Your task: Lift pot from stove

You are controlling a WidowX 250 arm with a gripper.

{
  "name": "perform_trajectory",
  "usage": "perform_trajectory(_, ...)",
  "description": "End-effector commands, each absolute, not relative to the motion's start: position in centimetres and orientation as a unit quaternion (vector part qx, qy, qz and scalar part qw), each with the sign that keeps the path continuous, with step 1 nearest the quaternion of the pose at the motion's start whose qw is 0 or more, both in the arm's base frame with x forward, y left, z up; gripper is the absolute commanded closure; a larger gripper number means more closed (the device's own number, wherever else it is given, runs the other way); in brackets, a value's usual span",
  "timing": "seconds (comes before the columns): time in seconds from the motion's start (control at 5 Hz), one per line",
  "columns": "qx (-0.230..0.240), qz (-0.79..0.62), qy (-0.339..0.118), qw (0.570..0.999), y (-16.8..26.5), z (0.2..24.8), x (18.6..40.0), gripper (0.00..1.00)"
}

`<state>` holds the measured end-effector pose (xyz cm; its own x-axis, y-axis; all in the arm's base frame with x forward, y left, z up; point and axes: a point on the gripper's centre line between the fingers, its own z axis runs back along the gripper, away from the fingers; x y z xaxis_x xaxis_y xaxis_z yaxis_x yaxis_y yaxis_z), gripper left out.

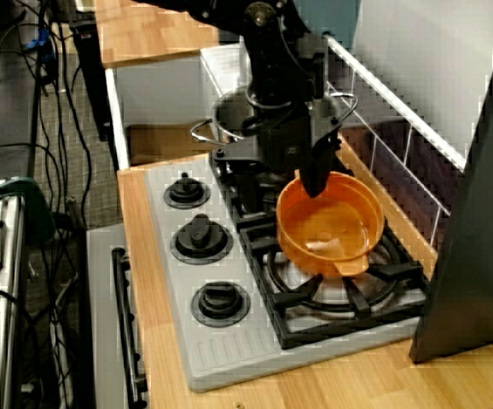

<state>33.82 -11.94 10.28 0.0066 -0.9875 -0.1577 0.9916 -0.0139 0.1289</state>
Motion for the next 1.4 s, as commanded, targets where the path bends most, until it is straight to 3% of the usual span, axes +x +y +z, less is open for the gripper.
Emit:
perform_trajectory(0.0, 0.103, -0.707, 0.004, 0.700, -11.9, 10.2, 33.1, 0.00)
perform_trajectory(0.4, 0.109, -0.692, 0.029, 0.713, -10.7, 8.5, 32.8, 0.00)
perform_trajectory(0.6, 0.107, -0.686, 0.026, 0.719, -10.0, 7.6, 31.8, 1.00)
perform_trajectory(1.2, 0.085, -0.671, 0.001, 0.737, -10.2, 10.9, 30.7, 1.00)
